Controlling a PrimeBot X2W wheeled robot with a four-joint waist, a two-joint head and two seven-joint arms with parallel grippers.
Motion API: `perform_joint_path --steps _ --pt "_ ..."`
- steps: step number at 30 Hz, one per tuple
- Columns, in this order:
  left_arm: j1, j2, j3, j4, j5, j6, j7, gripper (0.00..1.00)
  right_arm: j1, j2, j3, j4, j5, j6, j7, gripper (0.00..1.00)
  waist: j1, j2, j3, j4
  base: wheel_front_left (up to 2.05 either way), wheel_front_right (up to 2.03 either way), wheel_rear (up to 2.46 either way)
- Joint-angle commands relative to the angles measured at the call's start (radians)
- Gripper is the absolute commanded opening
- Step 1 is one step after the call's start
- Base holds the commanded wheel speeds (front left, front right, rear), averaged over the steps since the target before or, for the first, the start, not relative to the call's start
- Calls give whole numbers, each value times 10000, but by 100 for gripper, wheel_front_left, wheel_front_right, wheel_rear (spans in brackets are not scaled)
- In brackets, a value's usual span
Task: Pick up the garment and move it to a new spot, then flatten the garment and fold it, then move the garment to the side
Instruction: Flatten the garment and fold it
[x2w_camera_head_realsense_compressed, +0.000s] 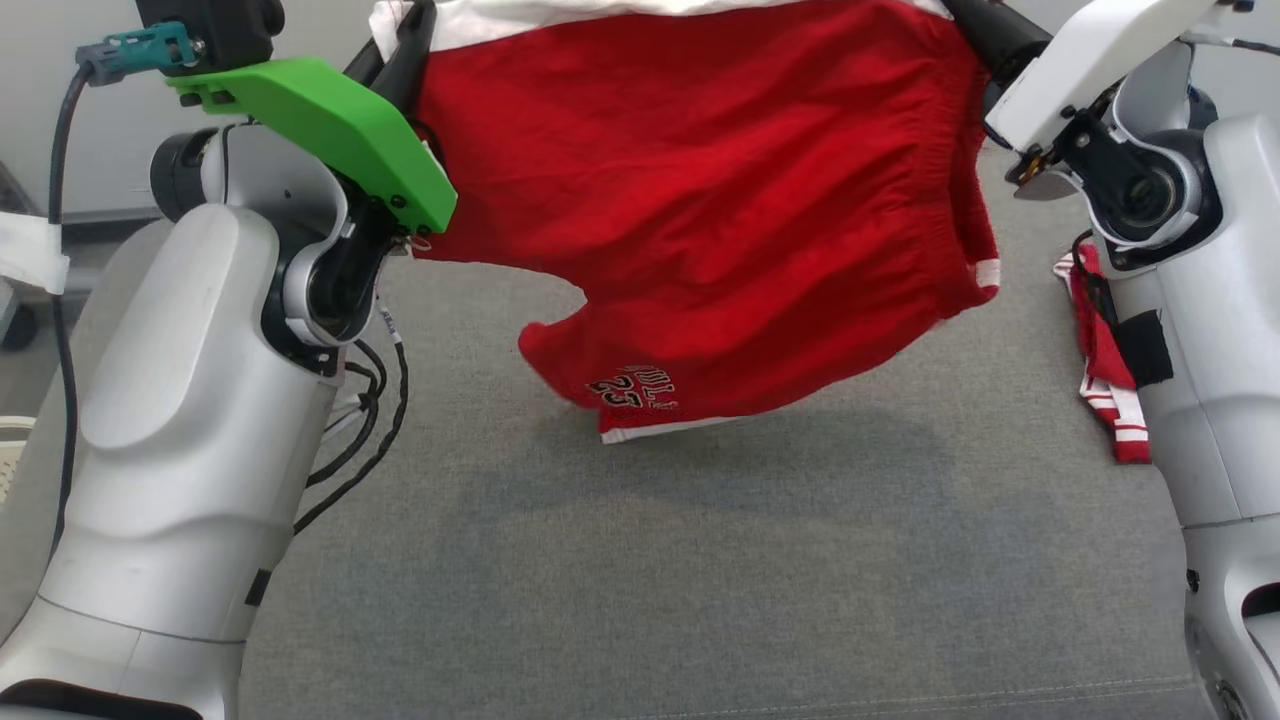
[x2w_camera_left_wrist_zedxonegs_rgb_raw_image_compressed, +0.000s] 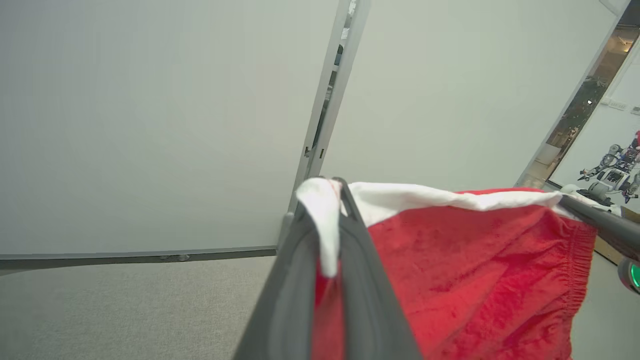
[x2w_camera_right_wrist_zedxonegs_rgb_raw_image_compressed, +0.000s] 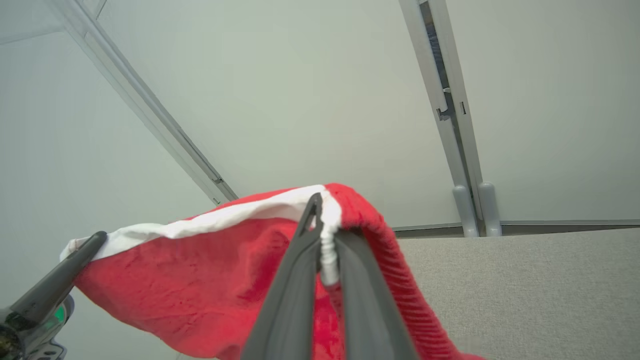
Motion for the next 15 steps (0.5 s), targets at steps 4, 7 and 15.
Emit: perform_joint_path --steps 4,7,15 --pt "-252 152 87 -586 -139 103 271 0 -33 -140 -229 -566 -54 -1 437 0 0 0 -811 -271 0 0 0" --pt "-314 315 97 -1013 -114 225 475 0 -42 -238 -393 -913 -250 0 783 0 0 0 -978 -274 0 0 0" --pt "-522 681 145 -1259 -69 669 1075 0 -162 -227 -786 -1010 -1028 -1 1553 0 0 0 -885 -138 0 0 0"
